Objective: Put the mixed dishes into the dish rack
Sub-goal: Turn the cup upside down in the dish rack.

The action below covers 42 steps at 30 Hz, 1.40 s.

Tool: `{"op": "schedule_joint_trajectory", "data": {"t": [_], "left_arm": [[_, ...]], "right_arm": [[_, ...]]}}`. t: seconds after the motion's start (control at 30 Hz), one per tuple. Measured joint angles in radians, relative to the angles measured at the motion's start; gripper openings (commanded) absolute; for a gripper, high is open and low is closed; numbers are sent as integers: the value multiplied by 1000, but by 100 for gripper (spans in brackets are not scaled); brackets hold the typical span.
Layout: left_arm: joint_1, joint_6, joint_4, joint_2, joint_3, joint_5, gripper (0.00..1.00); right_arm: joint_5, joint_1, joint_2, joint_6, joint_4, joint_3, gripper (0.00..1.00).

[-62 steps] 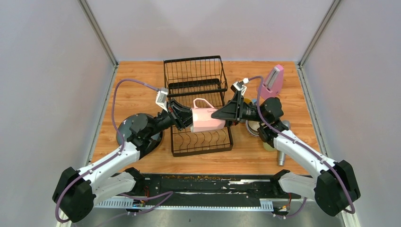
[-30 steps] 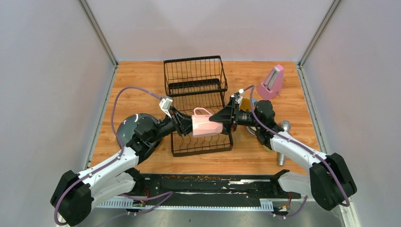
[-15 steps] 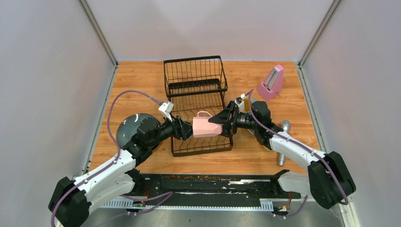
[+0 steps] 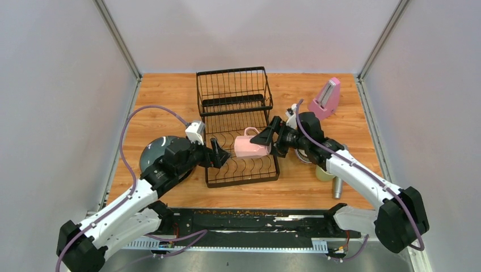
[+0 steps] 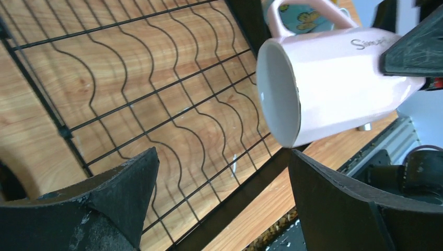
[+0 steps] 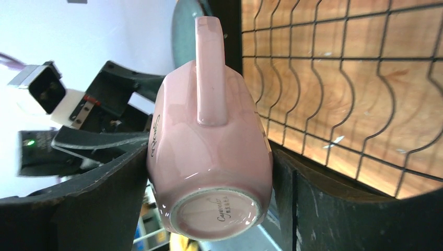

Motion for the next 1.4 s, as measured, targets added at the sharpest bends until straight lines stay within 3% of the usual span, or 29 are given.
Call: {"op": "schedule_joint_trajectory", "data": {"t": [0.23, 0.53, 0.8, 1.13, 1.27, 1.4], "left_arm": [[0, 24, -174, -42, 54, -111, 100], [0, 80, -430, -50, 151, -320, 100], [0, 98, -518, -51, 172, -388, 100], [0, 66, -506, -32, 142, -341, 100], [0, 66, -503, -29, 140, -319, 100], [0, 67, -502, -29, 140, -306, 100]], "right_arm": [[321, 169, 42, -224, -304, 247, 1], [658, 373, 296, -386, -610, 517, 2], [740, 401, 436, -483, -779, 650, 7], [765, 426, 546, -516, -856, 732, 29], [769, 433, 596, -523, -880, 774, 43], [785, 440, 619, -531, -894, 783, 48]]}}
